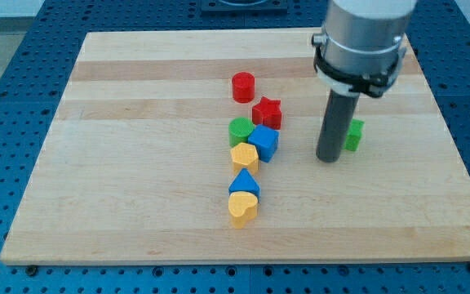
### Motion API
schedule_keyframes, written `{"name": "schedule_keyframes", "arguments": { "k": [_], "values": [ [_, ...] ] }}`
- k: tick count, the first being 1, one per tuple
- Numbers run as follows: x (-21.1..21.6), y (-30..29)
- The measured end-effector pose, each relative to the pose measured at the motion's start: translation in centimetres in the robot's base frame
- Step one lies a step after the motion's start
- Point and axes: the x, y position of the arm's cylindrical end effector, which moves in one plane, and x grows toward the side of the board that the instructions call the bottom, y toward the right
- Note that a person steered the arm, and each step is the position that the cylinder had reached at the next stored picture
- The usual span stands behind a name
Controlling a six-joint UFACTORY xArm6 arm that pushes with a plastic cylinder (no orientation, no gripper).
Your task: Move your arm to the bottom of the cube
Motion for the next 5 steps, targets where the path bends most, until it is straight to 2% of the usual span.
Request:
{"name": "schedule_keyframes", "arguments": {
  "k": [1,2,3,5],
  "values": [
    [3.3,-0.8],
    [4.1,-2.7],
    [3.7,-5.7],
    [3.9,-6.5]
  ]
}}
